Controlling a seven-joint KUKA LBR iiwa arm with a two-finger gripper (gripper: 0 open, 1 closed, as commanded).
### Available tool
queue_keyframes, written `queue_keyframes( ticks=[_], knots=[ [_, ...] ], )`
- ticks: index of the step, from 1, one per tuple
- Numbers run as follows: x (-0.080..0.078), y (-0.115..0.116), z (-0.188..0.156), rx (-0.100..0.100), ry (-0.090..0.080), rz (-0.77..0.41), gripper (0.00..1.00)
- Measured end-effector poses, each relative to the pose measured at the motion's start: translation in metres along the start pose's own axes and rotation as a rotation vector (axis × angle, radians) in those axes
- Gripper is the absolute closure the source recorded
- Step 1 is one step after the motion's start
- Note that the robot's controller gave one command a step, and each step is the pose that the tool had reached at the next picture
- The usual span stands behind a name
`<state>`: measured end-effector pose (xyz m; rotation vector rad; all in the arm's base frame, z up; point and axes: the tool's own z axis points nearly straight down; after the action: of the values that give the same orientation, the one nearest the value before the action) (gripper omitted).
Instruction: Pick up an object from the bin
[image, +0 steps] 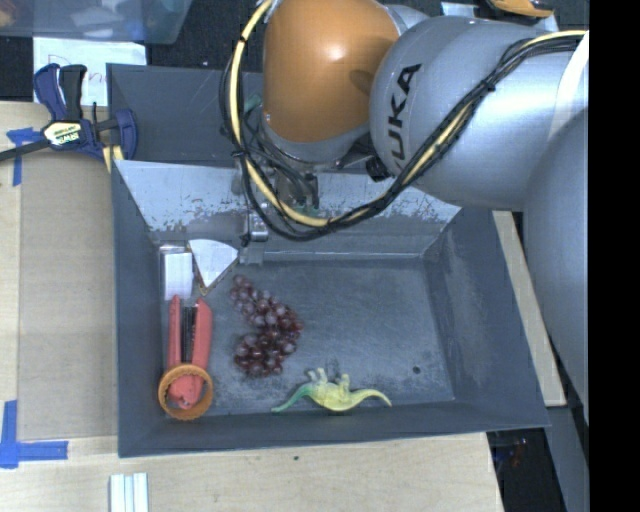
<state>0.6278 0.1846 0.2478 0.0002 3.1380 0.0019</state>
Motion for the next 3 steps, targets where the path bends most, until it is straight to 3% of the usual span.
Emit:
queue_keyframes(
  ticks=[1,2,3],
  knots=[
    [0.008,-0.021,0.059,0.000,-0.002,-0.200,0.00],
    [0.020,-0.079,0.088,0.000,-0.005,-0.493,0.00],
    [0.060,-0.077,0.100,-0.001,-0.004,-0.760,0.00]
  ],
)
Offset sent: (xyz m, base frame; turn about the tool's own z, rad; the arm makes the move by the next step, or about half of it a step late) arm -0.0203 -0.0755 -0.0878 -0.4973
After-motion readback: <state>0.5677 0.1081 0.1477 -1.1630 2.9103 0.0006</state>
